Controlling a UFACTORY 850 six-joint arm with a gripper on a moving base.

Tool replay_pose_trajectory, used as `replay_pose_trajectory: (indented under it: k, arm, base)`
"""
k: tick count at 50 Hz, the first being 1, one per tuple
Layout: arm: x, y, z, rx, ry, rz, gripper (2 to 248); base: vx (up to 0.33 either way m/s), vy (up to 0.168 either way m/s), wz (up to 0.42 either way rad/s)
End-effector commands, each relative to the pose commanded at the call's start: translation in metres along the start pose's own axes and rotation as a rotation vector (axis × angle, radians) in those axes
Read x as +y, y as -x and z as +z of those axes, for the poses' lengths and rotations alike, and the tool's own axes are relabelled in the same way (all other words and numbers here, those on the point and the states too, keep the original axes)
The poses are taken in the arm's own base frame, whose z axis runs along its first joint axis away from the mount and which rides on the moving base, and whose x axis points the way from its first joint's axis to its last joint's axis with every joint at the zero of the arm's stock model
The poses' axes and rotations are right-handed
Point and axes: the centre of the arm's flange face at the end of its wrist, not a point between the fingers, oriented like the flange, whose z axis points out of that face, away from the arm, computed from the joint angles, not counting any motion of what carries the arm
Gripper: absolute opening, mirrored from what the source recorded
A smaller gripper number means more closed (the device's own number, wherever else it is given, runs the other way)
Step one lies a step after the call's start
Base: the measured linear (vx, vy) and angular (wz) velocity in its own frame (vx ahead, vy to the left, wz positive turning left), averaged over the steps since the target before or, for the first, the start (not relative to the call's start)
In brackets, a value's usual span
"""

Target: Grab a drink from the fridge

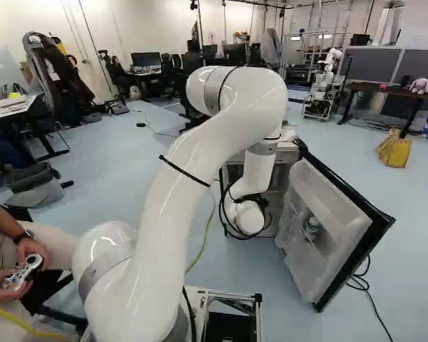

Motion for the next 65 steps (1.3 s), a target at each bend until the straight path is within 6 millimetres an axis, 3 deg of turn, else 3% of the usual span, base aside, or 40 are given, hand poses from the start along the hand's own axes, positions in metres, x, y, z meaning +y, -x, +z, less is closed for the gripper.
replay_pose_trajectory:
  k: [65]
  arm:
    - [0.025,-0.027,0.077,0.040,0.018,-0.068,247]
  base:
    - [0.000,0.000,0.000]
